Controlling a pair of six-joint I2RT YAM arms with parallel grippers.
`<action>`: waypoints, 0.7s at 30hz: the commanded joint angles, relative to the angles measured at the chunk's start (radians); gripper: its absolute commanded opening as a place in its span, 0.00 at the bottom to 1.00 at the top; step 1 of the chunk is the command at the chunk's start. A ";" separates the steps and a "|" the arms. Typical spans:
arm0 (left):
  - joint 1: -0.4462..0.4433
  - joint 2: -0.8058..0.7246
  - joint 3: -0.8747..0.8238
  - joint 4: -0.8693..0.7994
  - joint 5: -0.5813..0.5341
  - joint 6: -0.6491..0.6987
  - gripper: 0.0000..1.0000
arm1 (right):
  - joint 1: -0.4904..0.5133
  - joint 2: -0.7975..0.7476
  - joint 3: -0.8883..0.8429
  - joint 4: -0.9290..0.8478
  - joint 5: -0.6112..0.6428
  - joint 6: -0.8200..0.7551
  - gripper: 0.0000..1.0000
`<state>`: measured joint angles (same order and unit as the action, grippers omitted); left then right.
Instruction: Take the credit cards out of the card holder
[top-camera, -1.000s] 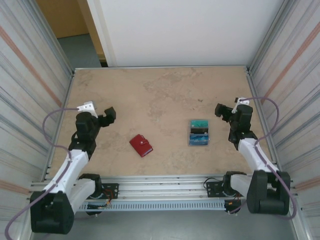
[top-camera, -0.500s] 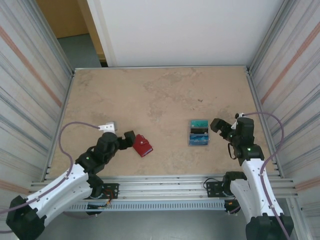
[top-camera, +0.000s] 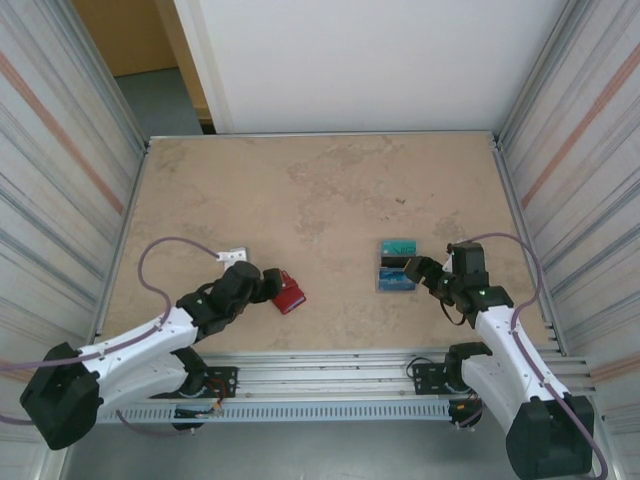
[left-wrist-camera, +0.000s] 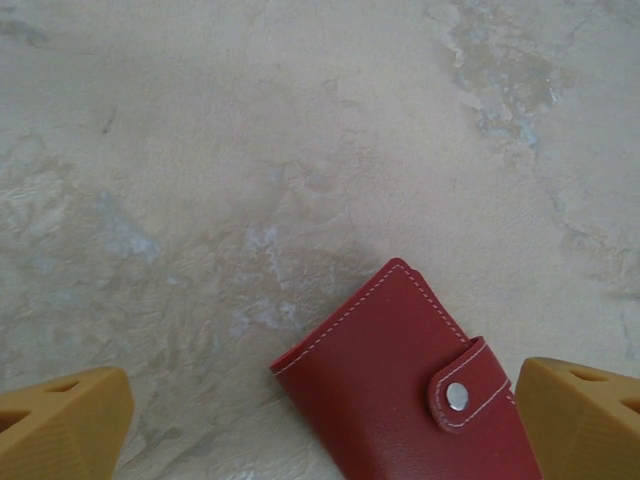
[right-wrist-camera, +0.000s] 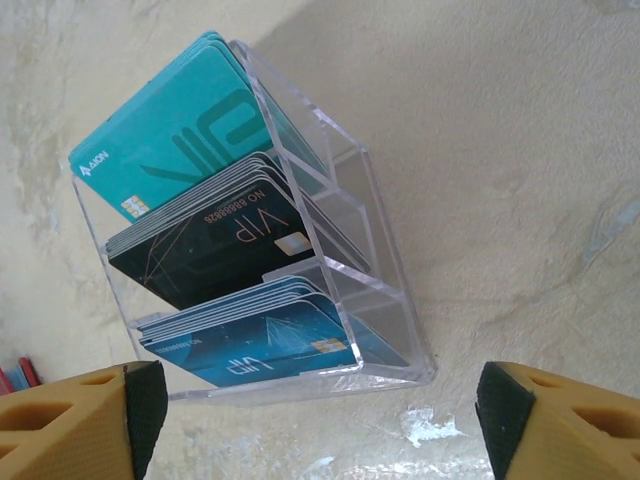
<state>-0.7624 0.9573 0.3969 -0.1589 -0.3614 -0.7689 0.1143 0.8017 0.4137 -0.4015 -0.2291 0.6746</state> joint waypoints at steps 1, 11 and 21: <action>-0.010 0.034 0.039 0.022 0.027 -0.046 0.99 | 0.009 -0.031 -0.024 0.002 0.010 0.032 0.84; -0.084 0.153 0.069 -0.070 0.074 -0.245 0.95 | 0.011 -0.001 -0.025 0.007 0.011 0.022 0.86; -0.098 0.341 0.151 -0.031 0.118 -0.225 0.88 | 0.015 0.043 -0.018 0.024 0.006 0.010 0.87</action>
<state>-0.8577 1.2644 0.5037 -0.2047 -0.2607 -0.9924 0.1204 0.8360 0.3943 -0.3820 -0.2291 0.6811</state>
